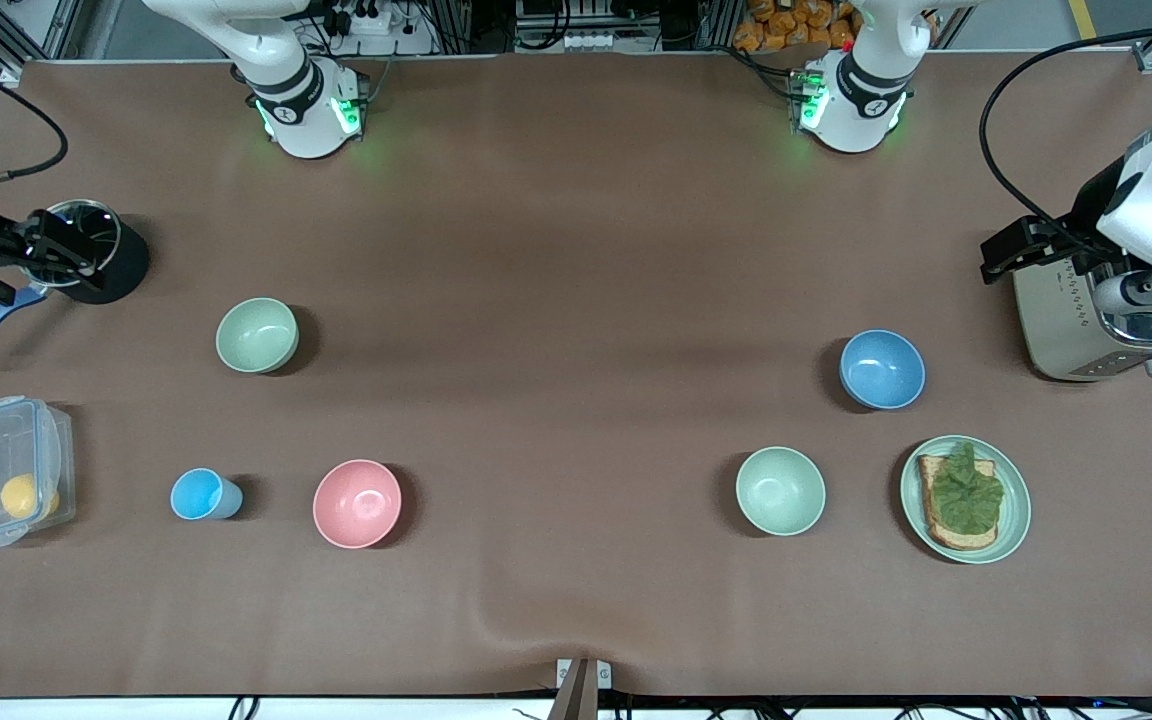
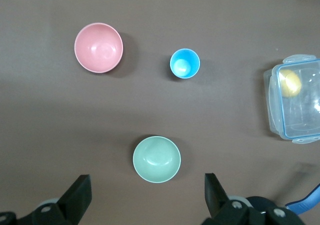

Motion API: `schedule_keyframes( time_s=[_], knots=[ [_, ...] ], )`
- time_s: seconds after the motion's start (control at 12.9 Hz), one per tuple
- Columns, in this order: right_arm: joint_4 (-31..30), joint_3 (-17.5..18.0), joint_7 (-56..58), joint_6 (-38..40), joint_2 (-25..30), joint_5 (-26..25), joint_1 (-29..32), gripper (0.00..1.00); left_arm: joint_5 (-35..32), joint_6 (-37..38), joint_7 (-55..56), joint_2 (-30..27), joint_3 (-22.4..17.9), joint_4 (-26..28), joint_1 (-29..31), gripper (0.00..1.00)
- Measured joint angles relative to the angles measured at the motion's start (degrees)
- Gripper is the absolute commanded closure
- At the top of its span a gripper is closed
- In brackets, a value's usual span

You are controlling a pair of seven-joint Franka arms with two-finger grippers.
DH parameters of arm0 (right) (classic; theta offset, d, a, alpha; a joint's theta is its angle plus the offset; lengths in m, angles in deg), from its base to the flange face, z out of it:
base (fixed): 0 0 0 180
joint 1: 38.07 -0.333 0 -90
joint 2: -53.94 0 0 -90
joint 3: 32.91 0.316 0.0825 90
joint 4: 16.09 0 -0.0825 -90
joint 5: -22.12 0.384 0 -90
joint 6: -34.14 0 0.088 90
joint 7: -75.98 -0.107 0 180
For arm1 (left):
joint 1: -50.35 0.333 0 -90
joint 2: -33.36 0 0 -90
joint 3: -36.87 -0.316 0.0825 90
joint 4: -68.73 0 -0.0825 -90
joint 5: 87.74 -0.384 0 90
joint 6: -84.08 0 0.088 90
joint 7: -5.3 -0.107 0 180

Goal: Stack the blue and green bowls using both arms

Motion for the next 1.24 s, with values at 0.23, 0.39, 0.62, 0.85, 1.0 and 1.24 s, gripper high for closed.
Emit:
schedule_keyframes(
  time_s=[0.23,0.39,0.62,0.85,1.0,1.24],
  knots=[
    [-0.04,0.00,0.00,-0.04,-2.61,-0.21,0.00,0.00,0.29,0.08,0.00,1.80,-0.18,0.68,0.87,0.00],
    [-0.11,-0.01,0.00,-0.01,-4.29,-0.24,0.01,0.00,0.57,0.09,0.00,2.67,-0.19,0.69,1.43,0.00],
    [-0.10,0.10,0.01,-0.37,-7.46,-0.24,-0.03,0.00,0.57,0.40,0.00,2.85,-0.18,0.69,1.45,0.00],
    [-0.01,0.22,0.02,-2.01,-10.79,-0.23,-0.08,0.00,0.58,2.77,0.00,3.04,-0.22,0.79,1.53,0.00],
    [0.05,0.36,0.02,-3.37,-13.34,0.14,-0.12,0.00,0.58,4.99,0.00,3.70,-0.25,1.03,1.75,0.00],
    [-2.39,0.36,0.02,-3.58,-15.59,0.34,-0.12,0.00,0.56,5.17,0.00,7.15,-0.15,1.82,1.55,0.00]
  ],
)
